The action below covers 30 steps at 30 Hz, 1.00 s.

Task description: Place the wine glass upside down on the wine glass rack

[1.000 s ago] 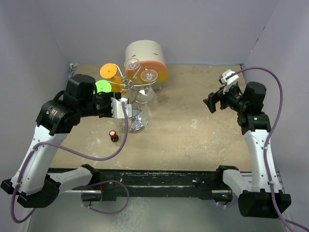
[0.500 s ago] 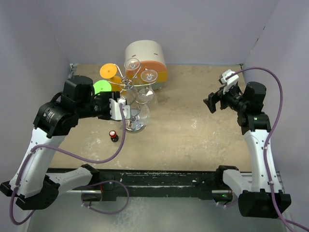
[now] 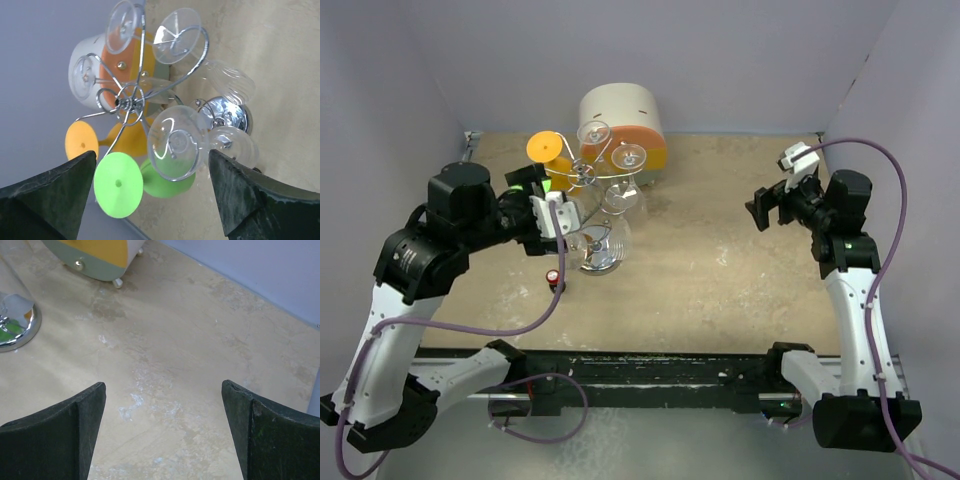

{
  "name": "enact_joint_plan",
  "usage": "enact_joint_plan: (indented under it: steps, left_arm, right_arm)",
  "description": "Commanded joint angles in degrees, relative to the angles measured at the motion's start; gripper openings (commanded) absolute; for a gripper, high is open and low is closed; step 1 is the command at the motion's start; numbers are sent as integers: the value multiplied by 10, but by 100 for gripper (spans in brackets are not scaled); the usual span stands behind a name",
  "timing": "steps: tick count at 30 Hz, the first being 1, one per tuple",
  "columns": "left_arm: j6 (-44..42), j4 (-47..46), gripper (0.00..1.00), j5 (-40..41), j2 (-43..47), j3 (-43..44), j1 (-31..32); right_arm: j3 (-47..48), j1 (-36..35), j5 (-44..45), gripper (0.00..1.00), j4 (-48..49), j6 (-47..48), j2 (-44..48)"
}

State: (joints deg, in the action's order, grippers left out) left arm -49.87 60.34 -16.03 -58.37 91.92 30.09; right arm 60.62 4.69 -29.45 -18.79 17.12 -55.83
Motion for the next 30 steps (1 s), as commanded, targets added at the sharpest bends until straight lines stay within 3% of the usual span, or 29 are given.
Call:
enact_joint_plan:
  steps: [1, 6, 13, 20, 30]
  left_arm:
    - [83, -77, 100, 23, 26, 1, -27]
    - [125, -118, 99, 80, 42, 2, -66]
    - [256, -262, 99, 269, 41, -36, -161]
    - [414, -311, 99, 255, 73, -84, -260]
    - [507, -369, 99, 322, 129, -205, -300]
  right_arm:
    - [-2, 6, 53, 100, 46, -34, 9]
    - [30, 6, 163, 100, 29, -49, -13]
    - [103, 6, 247, 100, -7, -75, -72]
    - [132, 6, 242, 100, -10, -145, -80]
    - [145, 6, 236, 100, -31, -109, -77]
